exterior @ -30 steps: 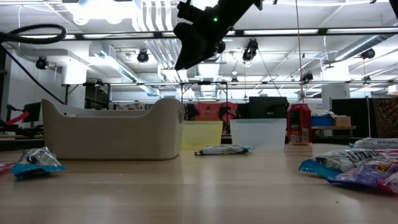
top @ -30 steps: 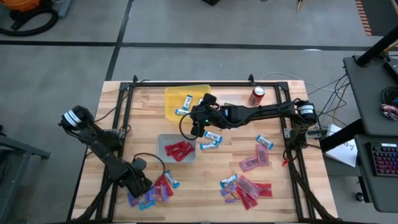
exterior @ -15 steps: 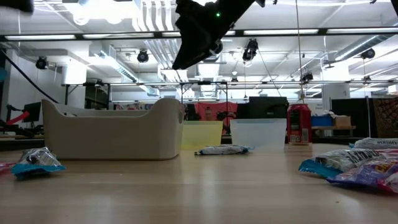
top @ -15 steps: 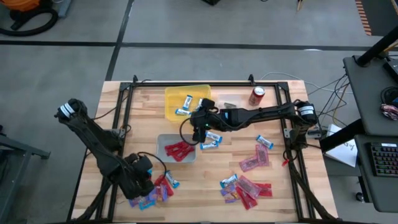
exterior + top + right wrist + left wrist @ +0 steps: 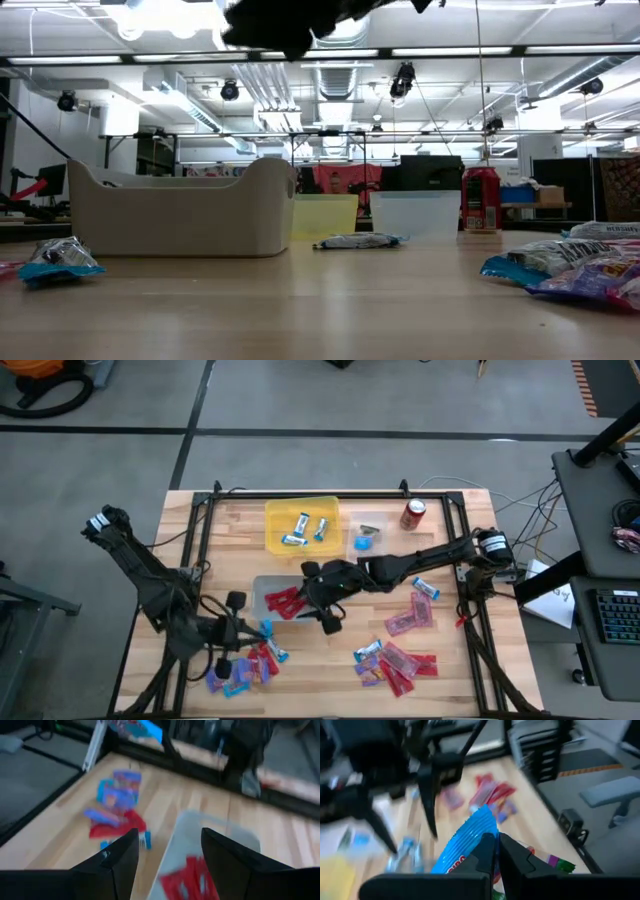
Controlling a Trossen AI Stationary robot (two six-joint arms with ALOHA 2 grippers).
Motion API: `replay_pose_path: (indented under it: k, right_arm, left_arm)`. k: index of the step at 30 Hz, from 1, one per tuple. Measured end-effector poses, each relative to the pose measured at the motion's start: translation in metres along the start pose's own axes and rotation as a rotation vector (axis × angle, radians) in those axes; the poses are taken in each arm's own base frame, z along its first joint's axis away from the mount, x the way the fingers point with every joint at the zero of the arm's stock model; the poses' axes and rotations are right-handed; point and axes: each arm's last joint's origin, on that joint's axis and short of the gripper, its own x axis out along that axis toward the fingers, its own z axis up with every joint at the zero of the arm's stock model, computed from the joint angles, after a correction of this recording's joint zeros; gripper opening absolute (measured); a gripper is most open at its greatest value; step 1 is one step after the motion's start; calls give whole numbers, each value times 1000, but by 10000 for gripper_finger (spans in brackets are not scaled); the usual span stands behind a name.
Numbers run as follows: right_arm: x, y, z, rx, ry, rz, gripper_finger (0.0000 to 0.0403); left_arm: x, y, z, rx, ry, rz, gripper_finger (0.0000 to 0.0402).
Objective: Sort candy
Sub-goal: Put the blue candy into the transparent bin
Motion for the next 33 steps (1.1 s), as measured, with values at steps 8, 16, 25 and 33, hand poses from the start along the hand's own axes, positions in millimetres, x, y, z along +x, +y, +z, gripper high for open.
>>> replay_pose_path:
  k: [8,16,25,33]
  right_arm:
    - [3,19,17,-132,-198,-6,205]
    - [3,22,20,-147,-225,-7,205]
    - [3,30,21,-224,-240,54,169]
    - [3,32,21,-286,-234,56,22]
  left_arm:
    - [19,14,1,134,-97,-53,0]
    - [28,22,0,134,-82,-14,0]
    - [43,31,2,132,-99,36,0]
    - [43,32,2,127,-97,36,0]
